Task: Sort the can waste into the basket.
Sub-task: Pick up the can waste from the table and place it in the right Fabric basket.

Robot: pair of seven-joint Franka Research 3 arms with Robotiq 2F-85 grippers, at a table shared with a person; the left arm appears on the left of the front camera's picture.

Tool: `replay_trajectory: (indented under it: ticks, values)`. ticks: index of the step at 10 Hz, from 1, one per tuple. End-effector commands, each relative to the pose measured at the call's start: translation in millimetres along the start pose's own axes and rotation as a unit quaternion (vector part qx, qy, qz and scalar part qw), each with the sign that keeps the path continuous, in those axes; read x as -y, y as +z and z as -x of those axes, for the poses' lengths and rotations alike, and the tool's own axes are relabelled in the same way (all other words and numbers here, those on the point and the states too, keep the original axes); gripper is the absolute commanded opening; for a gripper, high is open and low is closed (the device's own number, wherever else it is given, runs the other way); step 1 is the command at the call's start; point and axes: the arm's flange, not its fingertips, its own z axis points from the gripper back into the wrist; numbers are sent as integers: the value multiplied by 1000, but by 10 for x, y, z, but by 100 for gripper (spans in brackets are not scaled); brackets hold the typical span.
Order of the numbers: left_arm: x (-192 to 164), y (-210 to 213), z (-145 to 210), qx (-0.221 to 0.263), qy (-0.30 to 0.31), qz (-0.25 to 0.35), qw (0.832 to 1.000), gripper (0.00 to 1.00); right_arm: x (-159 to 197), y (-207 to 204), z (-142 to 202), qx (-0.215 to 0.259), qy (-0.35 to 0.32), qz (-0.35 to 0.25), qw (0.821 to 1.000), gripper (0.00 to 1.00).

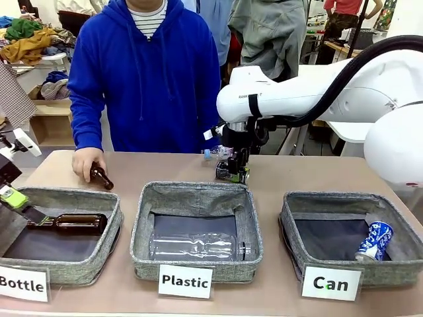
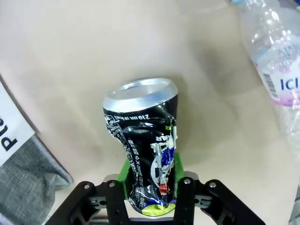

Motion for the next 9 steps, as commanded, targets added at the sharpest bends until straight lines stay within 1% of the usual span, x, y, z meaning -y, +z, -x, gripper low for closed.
replay_trajectory:
  ticks: [1, 2, 3, 4, 5, 6, 7, 9]
  values:
    - [17, -14, 33, -2, -10, 1, 1000, 100, -95, 400, 343, -32, 51, 6, 998, 0]
    - [17, -14, 33, -2, -10, 1, 1000, 100, -232, 734, 776, -50, 103, -5, 993, 0]
    - [17, -14, 33, -2, -10, 1, 1000, 100, -378, 1013, 1188, -54, 129, 11, 990, 0]
    - [17, -14, 33, -2, -10, 1, 1000, 100, -485, 1229, 1530, -51, 152, 4, 987, 0]
    - [17, -14, 33, -2, -10, 1, 1000, 100, -622, 1350, 1806, -55, 193, -5, 980, 0]
    - [17, -14, 33, -2, -10, 1, 1000, 100, -776, 1394, 2062, -58, 238, -14, 969, 0]
    - [17, -14, 33, -2, -10, 1, 1000, 100, -926, 1343, 2271, -57, 282, -25, 957, 0]
    - [17, -14, 33, -2, -10, 1, 1000, 100, -1238, 1073, 2625, -53, 341, -1, 938, 0]
